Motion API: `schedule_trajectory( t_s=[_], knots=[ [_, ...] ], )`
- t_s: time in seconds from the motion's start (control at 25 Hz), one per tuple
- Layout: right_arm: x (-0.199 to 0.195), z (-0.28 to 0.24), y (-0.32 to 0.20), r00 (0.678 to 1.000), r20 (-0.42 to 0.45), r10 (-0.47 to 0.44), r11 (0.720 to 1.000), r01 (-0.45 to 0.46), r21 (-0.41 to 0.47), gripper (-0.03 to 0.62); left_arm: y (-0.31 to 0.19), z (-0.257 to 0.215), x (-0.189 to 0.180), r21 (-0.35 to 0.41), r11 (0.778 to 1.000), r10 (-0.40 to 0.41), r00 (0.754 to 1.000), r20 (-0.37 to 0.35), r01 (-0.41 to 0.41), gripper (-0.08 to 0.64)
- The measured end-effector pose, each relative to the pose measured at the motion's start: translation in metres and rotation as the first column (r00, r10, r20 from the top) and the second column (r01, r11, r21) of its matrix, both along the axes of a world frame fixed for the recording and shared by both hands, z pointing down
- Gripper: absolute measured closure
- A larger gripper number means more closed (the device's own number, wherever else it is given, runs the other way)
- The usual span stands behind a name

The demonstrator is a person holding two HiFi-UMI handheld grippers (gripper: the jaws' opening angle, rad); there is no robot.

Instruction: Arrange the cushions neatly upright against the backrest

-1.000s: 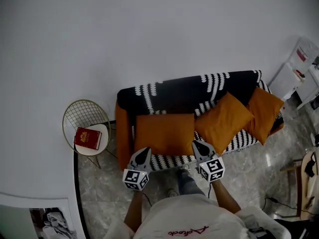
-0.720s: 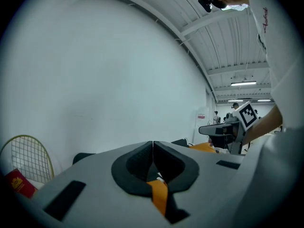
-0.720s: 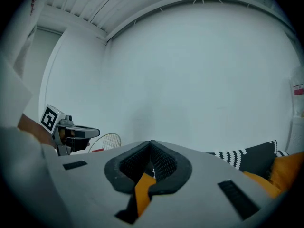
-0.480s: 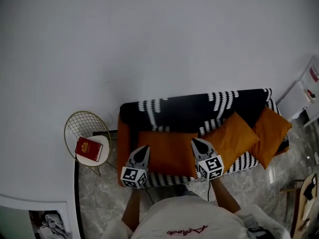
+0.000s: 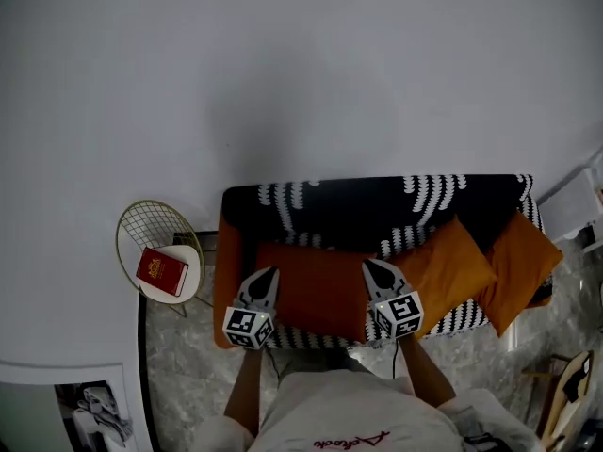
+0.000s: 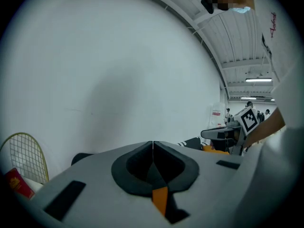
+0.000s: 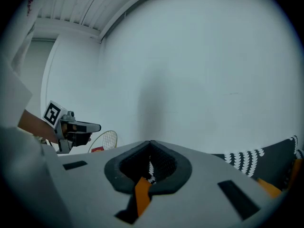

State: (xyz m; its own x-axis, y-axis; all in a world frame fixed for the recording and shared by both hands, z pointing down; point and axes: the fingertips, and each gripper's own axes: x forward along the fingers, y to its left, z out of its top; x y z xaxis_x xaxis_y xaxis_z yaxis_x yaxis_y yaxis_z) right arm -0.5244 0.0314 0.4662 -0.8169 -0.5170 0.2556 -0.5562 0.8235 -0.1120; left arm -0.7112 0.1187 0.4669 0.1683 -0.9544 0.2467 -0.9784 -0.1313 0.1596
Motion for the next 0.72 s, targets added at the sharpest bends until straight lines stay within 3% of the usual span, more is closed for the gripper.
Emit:
schedule_trajectory(
  t_s=[0.36,0.72],
  knots=[
    [-0.007,0.068,-0.003,0.998,-0.059,-0.01,0.99,0.001,-0.138,0.566,0.007,0.069,-0.02,-0.17,0.986,-0.005,1.0,-0.016,0.002,0.529],
    [0.008,0.16,0.026,0.982,-0.18,0.054,0.958,-0.102,-0.267,0.566,0.025,0.151,-0.045,-0.295,0.955,-0.001,0.997,-0.075,-0.021,0.529]
  ],
)
